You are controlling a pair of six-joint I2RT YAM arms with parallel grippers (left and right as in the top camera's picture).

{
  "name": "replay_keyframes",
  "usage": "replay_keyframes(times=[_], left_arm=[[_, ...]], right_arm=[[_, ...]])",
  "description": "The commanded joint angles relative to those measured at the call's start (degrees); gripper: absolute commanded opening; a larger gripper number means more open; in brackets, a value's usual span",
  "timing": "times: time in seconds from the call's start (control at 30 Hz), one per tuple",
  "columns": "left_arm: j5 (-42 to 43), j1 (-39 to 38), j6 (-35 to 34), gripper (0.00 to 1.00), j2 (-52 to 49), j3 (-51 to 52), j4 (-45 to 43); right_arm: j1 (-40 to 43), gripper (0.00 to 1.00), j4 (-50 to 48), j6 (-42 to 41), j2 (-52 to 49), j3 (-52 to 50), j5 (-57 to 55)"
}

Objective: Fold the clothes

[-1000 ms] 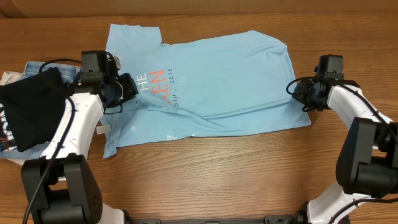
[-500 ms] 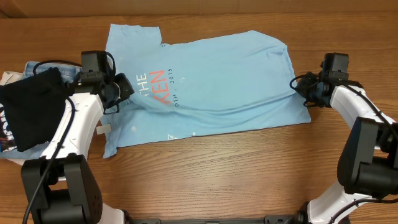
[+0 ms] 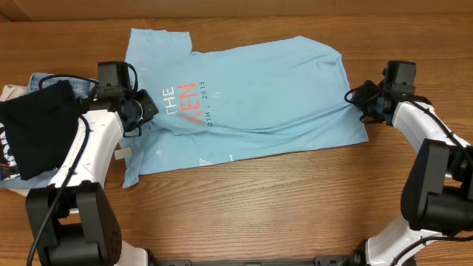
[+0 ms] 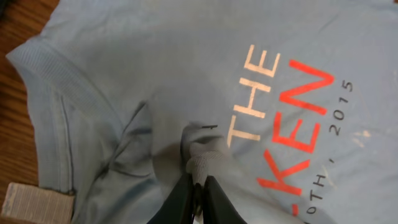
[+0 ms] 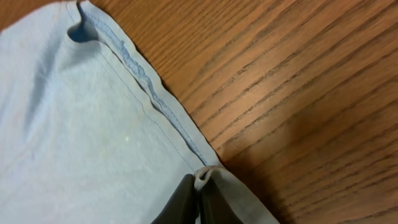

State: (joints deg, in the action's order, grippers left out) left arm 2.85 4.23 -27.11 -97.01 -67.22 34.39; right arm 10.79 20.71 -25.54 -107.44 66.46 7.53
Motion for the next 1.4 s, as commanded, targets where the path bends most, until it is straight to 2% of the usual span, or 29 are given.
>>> replay_keyframes(times=[0.0, 0.23, 0.57, 0.93, 1.03, 1.1, 1.2, 1.27, 1.37], left_arm=[[-2.69, 0.31, -1.29, 0.09, -1.29, -0.7, 1.64], [-6.73, 0.31, -3.15, 0.09, -2.25, -0.7, 0.68], [-6.69, 0.24, -3.34, 0.1, -2.64, -0.7, -6.4], [-6.69, 0.26, -2.89, 0.1, -5.33, -0.7, -7.63], [-6.1, 0.26, -2.89, 0.1, -6.51, -0.7, -7.61], [-5.29, 0.26, -2.64, 0.1, -6.82, -0.7, -7.17], [-3.08, 0.26, -0.76, 0.12, -6.32, -0.94, -5.95], [-2.86, 0.26, 1.33, 0.15, -5.29, -1.44, -3.26], [-2.75, 0.31, 3.13, 0.17, -3.34, -2.16, 2.89]], right_arm=[[0.22, 0.08, -0.52, -1.33, 0.0, 1.55, 0.31], [0.22, 0.07, 2.95, -1.36, 0.0, 1.53, -2.14], [0.22, 0.04, 4.81, -1.36, 0.0, 1.49, -5.57], [0.22, 0.04, 5.33, -3.74, 0.0, 1.49, -9.42], [0.22, 0.1, 5.33, -4.52, 0.0, 1.49, -9.4], [0.22, 0.2, 5.35, -4.52, 0.0, 1.49, -9.4], [0.22, 0.3, 5.57, -4.48, 0.0, 1.49, -9.4], [0.22, 0.36, 6.03, -4.31, 0.0, 1.49, -9.4], [0.22, 0.39, 7.39, -3.34, 0.0, 1.49, -9.4]])
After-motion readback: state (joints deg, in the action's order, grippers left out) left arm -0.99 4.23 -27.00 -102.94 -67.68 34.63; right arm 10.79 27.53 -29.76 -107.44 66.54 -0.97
